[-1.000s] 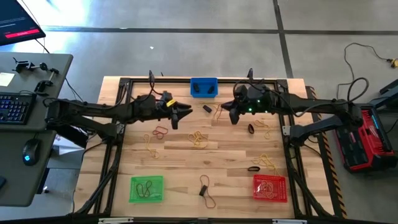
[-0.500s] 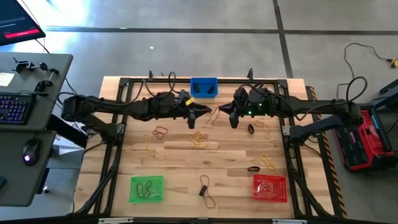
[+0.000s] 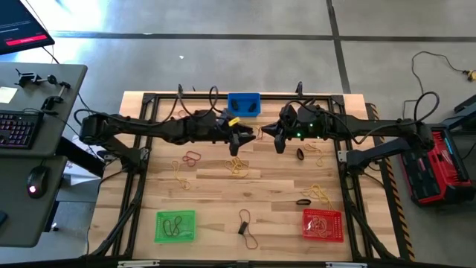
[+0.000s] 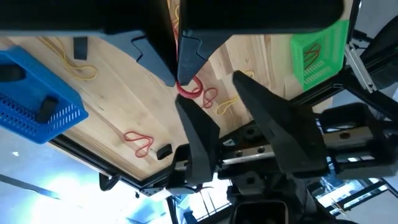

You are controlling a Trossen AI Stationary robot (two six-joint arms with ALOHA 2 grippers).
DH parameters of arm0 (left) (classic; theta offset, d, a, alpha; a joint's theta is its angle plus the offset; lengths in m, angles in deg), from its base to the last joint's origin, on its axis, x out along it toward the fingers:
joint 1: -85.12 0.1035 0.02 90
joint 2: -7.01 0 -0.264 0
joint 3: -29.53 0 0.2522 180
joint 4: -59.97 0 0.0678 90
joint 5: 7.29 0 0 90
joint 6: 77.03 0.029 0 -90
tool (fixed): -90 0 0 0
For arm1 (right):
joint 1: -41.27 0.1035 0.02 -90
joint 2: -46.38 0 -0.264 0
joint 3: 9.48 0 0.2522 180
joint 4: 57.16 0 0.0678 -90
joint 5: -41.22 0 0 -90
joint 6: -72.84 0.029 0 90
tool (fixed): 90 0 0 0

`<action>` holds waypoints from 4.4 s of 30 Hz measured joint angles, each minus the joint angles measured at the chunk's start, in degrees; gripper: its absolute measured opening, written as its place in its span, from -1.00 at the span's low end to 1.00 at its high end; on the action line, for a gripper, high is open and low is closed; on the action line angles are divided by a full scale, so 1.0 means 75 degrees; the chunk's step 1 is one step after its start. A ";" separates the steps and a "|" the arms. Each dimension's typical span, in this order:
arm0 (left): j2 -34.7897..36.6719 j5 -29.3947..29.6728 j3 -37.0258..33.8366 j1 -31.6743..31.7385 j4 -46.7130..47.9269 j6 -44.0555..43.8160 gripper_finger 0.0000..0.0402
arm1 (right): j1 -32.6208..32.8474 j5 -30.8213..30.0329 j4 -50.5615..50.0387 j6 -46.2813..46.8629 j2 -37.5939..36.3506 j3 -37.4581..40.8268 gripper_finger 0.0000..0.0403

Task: Sort rubber bands into baskets
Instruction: Put the red rubber band into the green basket

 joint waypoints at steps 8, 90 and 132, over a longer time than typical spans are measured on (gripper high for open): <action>-0.0529 -0.0007 0.0481 -0.0077 0.0056 0.0144 0.04 | -0.0003 0.0024 0.0019 -0.0108 0.0000 0.0000 -1.00; 0.1743 0.0657 0.1046 -0.6148 0.6872 -0.3720 -1.00 | 0.0168 0.1209 -0.0631 -0.1182 0.0000 0.0003 -0.96; 0.0205 -0.0014 -0.1105 -0.6977 0.7179 -0.5332 -0.99 | 0.1312 0.0154 -0.0670 -0.0557 0.0000 0.0003 -1.00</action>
